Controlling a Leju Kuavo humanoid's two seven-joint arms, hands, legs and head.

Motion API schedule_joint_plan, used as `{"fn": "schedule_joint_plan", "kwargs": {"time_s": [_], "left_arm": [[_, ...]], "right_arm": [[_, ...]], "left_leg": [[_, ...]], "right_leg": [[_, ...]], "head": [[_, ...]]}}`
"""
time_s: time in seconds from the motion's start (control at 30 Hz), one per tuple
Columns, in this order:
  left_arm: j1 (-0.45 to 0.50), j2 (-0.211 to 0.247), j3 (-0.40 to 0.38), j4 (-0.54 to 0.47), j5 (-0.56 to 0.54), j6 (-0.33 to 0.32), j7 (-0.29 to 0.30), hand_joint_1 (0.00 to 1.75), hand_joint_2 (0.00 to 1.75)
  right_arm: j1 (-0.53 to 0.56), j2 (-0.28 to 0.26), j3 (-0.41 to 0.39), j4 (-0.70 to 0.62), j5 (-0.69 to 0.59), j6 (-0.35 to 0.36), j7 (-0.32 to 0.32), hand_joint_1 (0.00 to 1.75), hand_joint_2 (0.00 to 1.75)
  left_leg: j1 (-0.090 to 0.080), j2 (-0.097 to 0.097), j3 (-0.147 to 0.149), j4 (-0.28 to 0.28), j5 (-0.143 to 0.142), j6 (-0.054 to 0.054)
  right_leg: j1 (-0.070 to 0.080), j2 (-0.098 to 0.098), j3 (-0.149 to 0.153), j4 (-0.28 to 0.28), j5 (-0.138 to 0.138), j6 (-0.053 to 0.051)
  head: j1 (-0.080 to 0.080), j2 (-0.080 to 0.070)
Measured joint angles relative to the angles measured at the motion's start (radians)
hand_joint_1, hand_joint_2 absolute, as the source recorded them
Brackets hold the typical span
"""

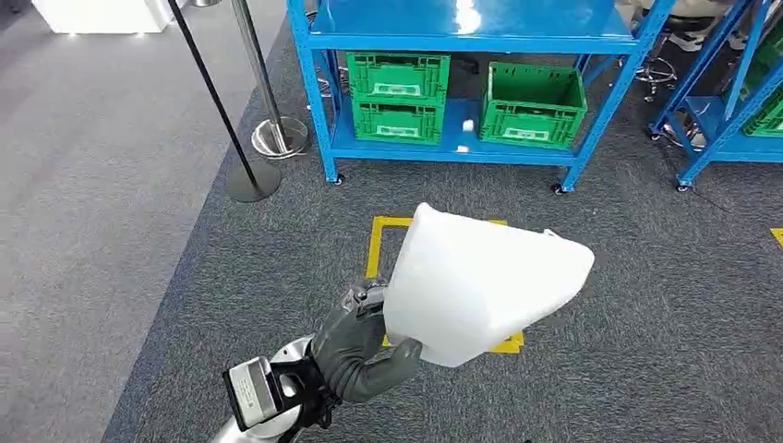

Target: Take the parts from the cabinet and place them on the table.

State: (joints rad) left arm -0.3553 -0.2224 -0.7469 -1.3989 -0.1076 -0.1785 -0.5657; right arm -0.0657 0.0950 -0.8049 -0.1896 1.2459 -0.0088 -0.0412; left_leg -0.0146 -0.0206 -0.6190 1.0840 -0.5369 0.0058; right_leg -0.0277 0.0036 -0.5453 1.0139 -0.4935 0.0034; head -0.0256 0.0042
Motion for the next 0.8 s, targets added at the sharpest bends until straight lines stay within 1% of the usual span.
{"fn": "schedule_joint_plan", "kwargs": {"time_s": [0.03, 0.07, 0.1, 0.13, 0.17, 0.2, 0.23, 0.27, 0.3, 0.33, 0.37, 0.4, 0.43, 0.47, 0.5, 0.53, 0.57, 0.6, 0.63, 0.67, 0.7, 0.73, 0.77, 0.8], "left_arm": [[0.000, 0.000, -0.001, 0.000, 0.000, 0.000, 0.000, 1.75, 1.75], [0.001, 0.003, -0.001, 0.000, 0.000, 0.000, 0.000, 1.75, 1.75], [0.001, 0.006, -0.001, 0.000, 0.000, 0.000, 0.001, 1.75, 1.75], [0.002, 0.008, -0.001, 0.000, 0.000, 0.000, 0.002, 1.75, 1.75], [0.002, 0.009, -0.001, 0.000, 0.000, 0.000, 0.003, 1.75, 1.75], [0.002, 0.009, -0.001, 0.000, 0.000, 0.000, 0.003, 1.75, 1.75], [0.002, 0.008, -0.001, 0.000, 0.000, 0.000, 0.003, 1.75, 1.75], [0.001, 0.007, -0.001, 0.000, 0.000, 0.000, 0.003, 1.75, 1.75], [0.001, 0.007, -0.001, 0.000, 0.000, 0.000, 0.004, 1.75, 1.75], [0.001, 0.005, -0.002, 0.000, 0.000, 0.000, 0.004, 1.75, 1.75], [0.001, 0.005, -0.001, 0.000, 0.000, 0.000, 0.004, 1.75, 1.75], [0.001, 0.008, 0.000, 0.000, 0.000, 0.001, 0.004, 1.75, 1.75], [0.001, 0.007, 0.000, 0.000, 0.000, 0.001, 0.004, 1.75, 1.75], [0.001, 0.005, 0.000, 0.000, 0.000, 0.001, 0.004, 1.75, 1.75], [-0.001, 0.003, 0.000, 0.000, 0.000, 0.001, 0.004, 1.75, 1.75], [-0.001, 0.002, 0.001, 0.000, 0.000, 0.001, 0.004, 1.75, 1.75], [-0.001, 0.003, 0.001, 0.000, 0.000, 0.001, 0.004, 1.75, 1.75], [0.000, 0.003, 0.001, 0.001, 0.000, 0.001, 0.004, 1.75, 1.75], [0.000, 0.005, 0.001, 0.003, 0.000, 0.001, 0.004, 1.75, 1.75], [0.000, 0.006, 0.001, 0.004, 0.000, 0.001, 0.004, 1.75, 1.75], [0.000, 0.007, 0.001, 0.007, 0.000, 0.001, 0.005, 1.75, 1.75], [0.000, 0.007, 0.001, 0.008, 0.000, 0.001, 0.005, 1.75, 1.75], [-0.001, 0.006, 0.001, 0.007, 0.000, 0.001, 0.005, 1.75, 1.75], [-0.001, 0.005, 0.001, 0.008, 0.000, 0.001, 0.005, 1.75, 1.75]], "right_arm": [[0.002, 0.000, 0.000, 0.000, 0.000, 0.000, -0.001, 0.00, 0.00], [0.003, 0.000, 0.000, 0.000, 0.000, 0.000, -0.001, 0.00, 0.00], [0.004, 0.000, 0.000, 0.000, 0.000, 0.001, -0.001, 0.00, 0.00], [0.004, 0.000, 0.000, 0.000, 0.000, 0.000, -0.001, 0.00, 0.00], [0.004, 0.000, 0.000, 0.000, 0.000, 0.001, -0.001, 0.00, 0.00], [0.003, 0.000, 0.000, 0.000, 0.001, 0.001, -0.002, 0.00, 0.00], [0.001, 0.001, 0.000, 0.000, 0.000, 0.001, -0.002, 0.00, 0.00], [0.000, 0.002, 0.000, 0.000, 0.000, 0.001, -0.002, 0.00, 0.00], [0.000, 0.002, 0.000, 0.000, 0.001, 0.001, -0.002, 0.00, 0.00], [0.000, 0.002, 0.000, 0.000, 0.001, 0.002, -0.002, 0.00, 0.00], [0.000, 0.002, 0.000, 0.000, 0.001, 0.003, -0.002, 0.00, 0.00], [0.000, 0.002, 0.000, 0.000, 0.001, 0.004, -0.002, 0.00, 0.00], [-0.002, 0.002, 0.000, 0.000, 0.002, 0.005, -0.002, 0.00, 0.00], [-0.003, 0.002, 0.000, 0.000, 0.002, 0.006, -0.002, 0.00, 0.00], [-0.003, 0.004, 0.001, 0.000, 0.002, 0.006, -0.003, 0.00, 0.00], [-0.003, 0.004, 0.001, 0.000, 0.002, 0.006, -0.004, 0.00, 0.00], [0.000, 0.001, 0.001, 0.000, 0.002, 0.006, -0.004, 0.00, 0.00], [0.002, 0.000, 0.001, 0.000, 0.002, 0.007, -0.004, 0.00, 0.00], [0.004, 0.000, 0.001, 0.000, 0.002, 0.007, -0.004, 0.00, 0.00], [0.005, 0.000, 0.001, 0.000, 0.002, 0.008, -0.004, 0.00, 0.00], [0.005, 0.000, 0.001, 0.000, 0.002, 0.008, -0.004, 0.00, 0.00], [0.005, -0.001, 0.001, 0.000, 0.003, 0.008, -0.005, 0.00, 0.00], [0.005, -0.001, 0.001, 0.000, 0.003, 0.009, -0.005, 0.00, 0.00], [0.003, -0.002, 0.002, 0.001, 0.003, 0.010, -0.005, 0.00, 0.00]], "left_leg": [[0.005, 0.008, -0.042, 0.089, -0.043, -0.006], [0.009, 0.011, -0.086, 0.179, -0.077, -0.011], [0.014, 0.011, -0.113, 0.236, -0.091, -0.013], [0.016, 0.011, -0.117, 0.245, -0.087, -0.014], [0.018, 0.013, -0.096, 0.205, -0.058, -0.014], [0.018, 0.017, -0.056, 0.133, -0.020, -0.012], [0.018, 0.029, 0.005, 0.021, 0.028, -0.010], [0.016, 0.050, 0.052, -0.063, 0.052, -0.006], [0.005, 0.068, 0.062, -0.086, 0.032, -0.002], [0.005, 0.058, 0.061, -0.084, 0.037, 0.003], [0.003, 0.053, 0.056, -0.082, 0.037, 0.006], [0.000, 0.045, 0.053, -0.081, 0.039, 0.011], [0.003, 0.039, 0.055, -0.091, 0.047, 0.023], [0.009, 0.037, 0.059, -0.097, 0.053, 0.030], [0.011, 0.032, 0.057, -0.098, 0.055, 0.037], [0.010, 0.027, 0.056, -0.098, 0.057, 0.039], [0.007, 0.020, 0.054, -0.097, 0.058, 0.041], [0.005, 0.011, 0.053, -0.097, 0.059, 0.043], [0.003, 0.004, 0.053, -0.097, 0.059, 0.044], [0.002, -0.004, 0.053, -0.096, 0.059, 0.044], [0.002, -0.013, 0.053, -0.093, 0.059, 0.044], [0.002, -0.021, 0.053, -0.089, 0.059, 0.043], [0.003, -0.029, 0.052, -0.082, 0.056, 0.039], [-0.004, -0.034, 0.044, -0.074, 0.052, 0.033]], "right_leg": [[0.000, -0.008, -0.003, 0.000, 0.001, -0.001], [0.000, -0.018, -0.006, 0.000, 0.002, -0.002], [-0.001, -0.027, -0.009, 0.000, 0.002, -0.002], [-0.001, -0.033, -0.009, 0.000, 0.002, -0.002], [-0.002, -0.041, -0.009, 0.000, 0.003, -0.001], [-0.002, -0.047, -0.008, 0.000, 0.003, 0.000], [-0.003, -0.053, -0.006, 0.000, 0.003, 0.001], [-0.002, -0.057, -0.004, 0.000, 0.003, 0.004], [0.004, -0.060, -0.008, 0.001, 0.004, 0.012], [0.003, -0.062, -0.011, 0.001, 0.006, 0.020], [0.002, -0.069, -0.012, 0.000, 0.007, 0.025], [0.000, -0.075, -0.010, -0.005, 0.010, 0.031], [-0.001, -0.078, -0.007, -0.008, 0.010, 0.040], [-0.003, -0.058, -0.013, 0.004, -0.002, 0.045], [-0.003, -0.032, -0.033, 0.045, -0.033, 0.044], [-0.003, -0.019, -0.064, 0.118, -0.071, 0.044], [-0.001, -0.014, -0.105, 0.206, -0.108, 0.044], [0.000, -0.012, -0.140, 0.278, -0.130, 0.044], [0.001, -0.012, -0.156, 0.309, -0.129, 0.043], [0.002, -0.012, -0.149, 0.295, -0.112, 0.041], [0.002, -0.011, -0.120, 0.232, -0.073, 0.037], [0.001, -0.006, -0.077, 0.142, -0.028, 0.035], [-0.001, 0.011, -0.028, 0.044, 0.012, 0.034], [-0.003, 0.038, -0.013, 0.014, -0.012, 0.037]], "head": [[0.000, 0.000], [0.000, 0.000], [0.000, 0.000], [0.000, 0.000], [0.000, 0.000], [0.000, 0.000], [0.000, 0.000], [0.000, 0.000], [0.001, 0.000], [0.001, 0.000], [0.002, 0.000], [0.001, 0.000], [0.000, 0.000], [0.002, 0.000], [0.003, 0.000], [0.005, 0.000], [0.003, 0.000], [0.004, 0.000], [0.003, 0.000], [0.003, 0.000], [0.003, 0.000], [0.003, 0.000], [0.004, 0.000], [0.003, 0.000]]}}
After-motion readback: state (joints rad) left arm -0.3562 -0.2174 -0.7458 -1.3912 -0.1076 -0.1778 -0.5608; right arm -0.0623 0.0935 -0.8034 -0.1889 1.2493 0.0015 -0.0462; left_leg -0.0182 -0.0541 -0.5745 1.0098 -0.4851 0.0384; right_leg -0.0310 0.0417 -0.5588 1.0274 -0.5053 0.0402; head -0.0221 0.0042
